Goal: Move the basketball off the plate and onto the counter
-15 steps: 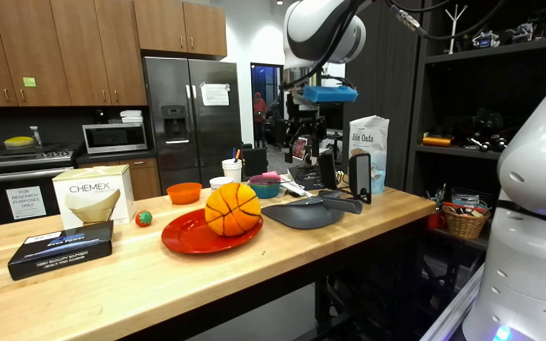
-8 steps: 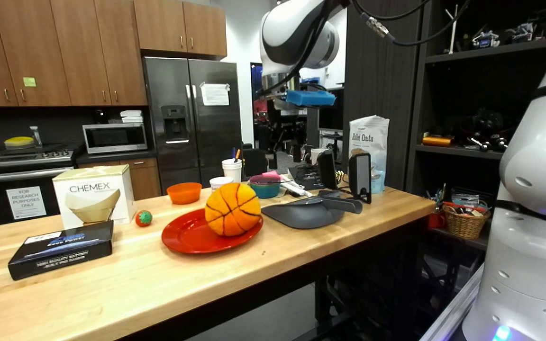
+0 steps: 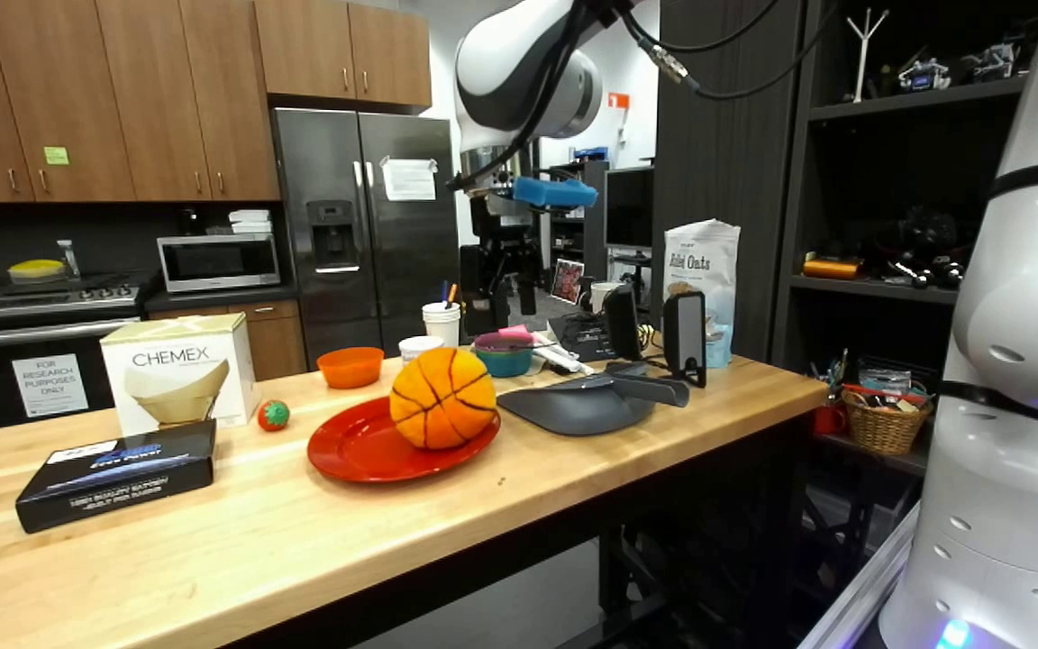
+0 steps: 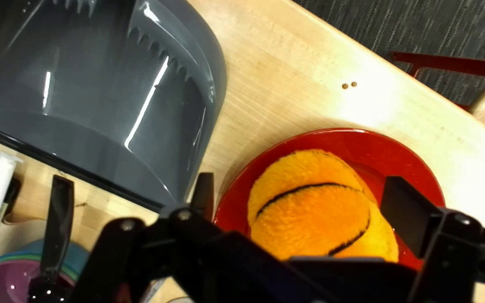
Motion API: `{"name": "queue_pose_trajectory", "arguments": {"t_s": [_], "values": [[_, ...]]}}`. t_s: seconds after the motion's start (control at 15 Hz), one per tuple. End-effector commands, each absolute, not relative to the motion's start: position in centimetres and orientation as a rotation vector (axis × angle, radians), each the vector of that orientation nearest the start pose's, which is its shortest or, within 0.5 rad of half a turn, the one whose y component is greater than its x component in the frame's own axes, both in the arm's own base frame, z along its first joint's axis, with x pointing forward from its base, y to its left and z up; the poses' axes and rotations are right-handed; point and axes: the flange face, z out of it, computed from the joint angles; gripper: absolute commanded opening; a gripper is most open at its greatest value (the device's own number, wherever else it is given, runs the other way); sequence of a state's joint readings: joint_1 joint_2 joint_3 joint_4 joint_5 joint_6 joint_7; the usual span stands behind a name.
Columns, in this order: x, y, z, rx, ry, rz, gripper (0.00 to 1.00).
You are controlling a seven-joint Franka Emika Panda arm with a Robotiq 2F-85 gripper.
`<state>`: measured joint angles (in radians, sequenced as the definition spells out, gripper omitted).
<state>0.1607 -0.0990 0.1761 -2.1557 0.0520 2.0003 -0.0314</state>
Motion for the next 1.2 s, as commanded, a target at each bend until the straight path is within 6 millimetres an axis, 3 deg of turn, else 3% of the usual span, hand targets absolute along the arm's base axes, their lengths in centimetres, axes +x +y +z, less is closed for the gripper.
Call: {"name": "queue_pose_trajectory", "arguments": {"t_s": [0.0,0.4,1.13], "values": [[49.0,18.1,44.0,-3.038,-0.644,0.101,1.00],[49.6,18.5,43.5,-2.983,-0.800,0.109,1.00],[53.5,19.7,44.6,-2.968,-0.873,0.177,1.00]]}}
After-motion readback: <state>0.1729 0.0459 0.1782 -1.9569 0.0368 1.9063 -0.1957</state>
